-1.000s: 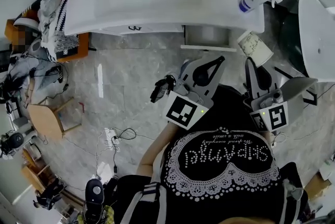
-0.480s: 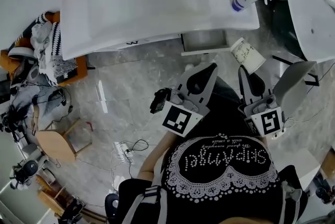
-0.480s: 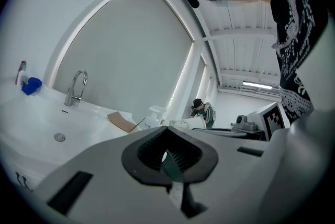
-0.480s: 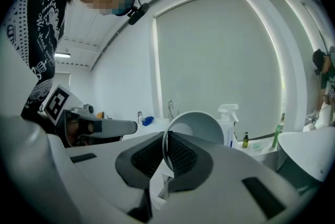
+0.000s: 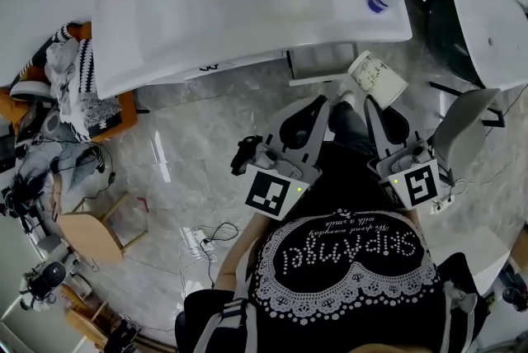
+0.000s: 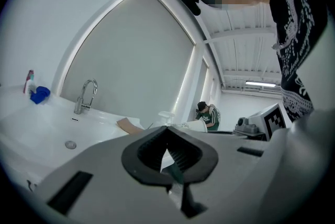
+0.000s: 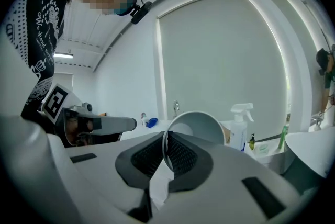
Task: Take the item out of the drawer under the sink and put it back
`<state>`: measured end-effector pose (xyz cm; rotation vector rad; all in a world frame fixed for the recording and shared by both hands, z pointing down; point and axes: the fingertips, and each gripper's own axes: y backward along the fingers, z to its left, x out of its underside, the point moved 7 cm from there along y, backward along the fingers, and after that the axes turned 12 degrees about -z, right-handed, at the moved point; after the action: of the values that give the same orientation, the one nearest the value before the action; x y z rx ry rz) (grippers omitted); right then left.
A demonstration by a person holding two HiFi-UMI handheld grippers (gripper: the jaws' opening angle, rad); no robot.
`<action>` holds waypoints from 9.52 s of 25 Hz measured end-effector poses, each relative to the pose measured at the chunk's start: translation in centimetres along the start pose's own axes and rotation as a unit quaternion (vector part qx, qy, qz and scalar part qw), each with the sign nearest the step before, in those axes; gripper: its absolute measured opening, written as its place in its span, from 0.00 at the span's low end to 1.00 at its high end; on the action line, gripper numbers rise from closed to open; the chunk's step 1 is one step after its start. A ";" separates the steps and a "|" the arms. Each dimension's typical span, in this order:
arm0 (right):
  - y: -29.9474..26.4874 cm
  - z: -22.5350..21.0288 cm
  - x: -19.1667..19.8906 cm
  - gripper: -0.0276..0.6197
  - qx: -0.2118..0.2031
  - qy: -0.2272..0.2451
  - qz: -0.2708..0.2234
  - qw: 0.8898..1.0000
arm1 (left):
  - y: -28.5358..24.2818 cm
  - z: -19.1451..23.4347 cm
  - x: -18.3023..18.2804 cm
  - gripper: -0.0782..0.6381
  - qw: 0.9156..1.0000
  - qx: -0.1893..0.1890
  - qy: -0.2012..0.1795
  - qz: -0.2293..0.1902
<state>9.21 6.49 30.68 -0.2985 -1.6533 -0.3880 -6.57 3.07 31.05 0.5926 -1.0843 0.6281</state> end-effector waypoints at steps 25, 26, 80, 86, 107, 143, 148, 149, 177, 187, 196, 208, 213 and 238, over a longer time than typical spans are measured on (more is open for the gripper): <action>1.1 2.1 1.0 0.08 0.016 -0.002 -0.012 1.000 | 2.9 0.4 0.4 0.11 1.000 -0.007 -0.009 0.010; 1.1 2.2 1.0 0.08 0.014 -0.001 -0.015 1.000 | 3.0 0.4 0.5 0.12 1.000 -0.002 -0.013 0.006; -4.9 -3.4 20.7 0.08 -0.239 0.295 0.331 0.864 | 9.0 3.2 -1.6 0.11 0.979 -0.196 -0.057 -0.025; -5.3 -3.8 23.9 0.08 -0.249 0.285 0.355 0.855 | 8.5 3.2 -1.3 0.11 0.980 -0.191 -0.060 -0.016; -7.9 -5.8 31.5 0.08 -0.278 0.273 0.412 0.824 | 8.9 2.8 -1.0 0.11 0.969 -0.238 -0.063 0.015; -12.4 -7.0 40.9 0.08 -0.324 0.293 0.500 0.748 | 11.2 2.0 1.1 0.11 0.955 -0.281 -0.045 0.082; -12.8 -6.7 40.9 0.08 -0.318 0.296 0.496 0.751 | 11.3 2.3 0.9 0.11 0.955 -0.282 -0.042 0.083; -12.9 -6.8 40.8 0.08 -0.317 0.299 0.494 0.752 | 11.3 2.3 0.8 0.11 0.955 -0.283 -0.041 0.081; -7.7 -3.3 26.6 0.07 -0.201 0.128 0.308 0.921 | 7.1 3.7 0.4 0.11 0.982 -0.181 -0.047 0.034; -5.9 -2.6 14.7 0.07 -0.072 -0.028 0.160 0.984 | 3.7 4.1 -0.1 0.11 0.991 -0.119 -0.049 0.025; -7.3 -3.0 5.8 0.07 -0.052 -0.055 0.048 0.996 | 0.1 2.9 -0.8 0.11 0.994 -0.044 -0.093 0.027; -5.7 -2.5 1.3 0.07 -0.034 -0.060 -0.009 0.998 | -1.2 2.3 -1.4 0.11 0.991 -0.001 -0.133 0.006; -4.1 -1.1 0.3 0.07 -0.027 -0.054 -0.021 0.998 | 0.0 2.7 -1.9 0.11 0.993 -0.013 -0.114 0.000; -2.4 1.9 1.0 0.07 -0.051 -0.045 0.003 0.998 | -0.1 2.1 -0.1 0.11 0.990 0.021 -0.121 0.068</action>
<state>6.36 5.09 31.32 -0.4018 -1.7240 -0.4600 -7.77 1.49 31.70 0.6467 -1.3502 0.7126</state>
